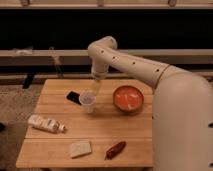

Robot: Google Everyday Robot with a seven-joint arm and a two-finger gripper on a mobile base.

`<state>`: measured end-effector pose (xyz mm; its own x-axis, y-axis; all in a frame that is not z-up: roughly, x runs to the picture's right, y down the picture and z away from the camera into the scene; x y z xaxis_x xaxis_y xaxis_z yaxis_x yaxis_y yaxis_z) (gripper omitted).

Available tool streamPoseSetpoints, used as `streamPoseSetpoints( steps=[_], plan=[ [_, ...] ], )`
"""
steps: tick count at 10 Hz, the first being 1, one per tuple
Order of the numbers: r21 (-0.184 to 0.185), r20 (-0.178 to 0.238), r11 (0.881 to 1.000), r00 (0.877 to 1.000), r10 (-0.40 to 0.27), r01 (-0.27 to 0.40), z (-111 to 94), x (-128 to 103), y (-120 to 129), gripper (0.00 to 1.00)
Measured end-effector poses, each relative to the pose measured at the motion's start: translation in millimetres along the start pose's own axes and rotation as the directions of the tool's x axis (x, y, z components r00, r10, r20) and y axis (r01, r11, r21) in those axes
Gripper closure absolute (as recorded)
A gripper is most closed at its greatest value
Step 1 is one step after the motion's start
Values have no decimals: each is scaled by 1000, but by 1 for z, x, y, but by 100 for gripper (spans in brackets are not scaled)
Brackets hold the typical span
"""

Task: Drag the ceramic bowl in a circle

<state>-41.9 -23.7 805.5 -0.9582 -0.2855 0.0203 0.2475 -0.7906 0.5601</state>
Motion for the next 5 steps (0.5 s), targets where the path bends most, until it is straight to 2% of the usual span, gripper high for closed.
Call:
streamPoseSetpoints(
  steps=[4, 5],
  plan=[
    [1, 0, 1000, 1000, 0, 0, 1, 0, 1, 20],
    [8, 17, 1000, 1000, 1, -1, 3, -3, 2, 20]
  ],
)
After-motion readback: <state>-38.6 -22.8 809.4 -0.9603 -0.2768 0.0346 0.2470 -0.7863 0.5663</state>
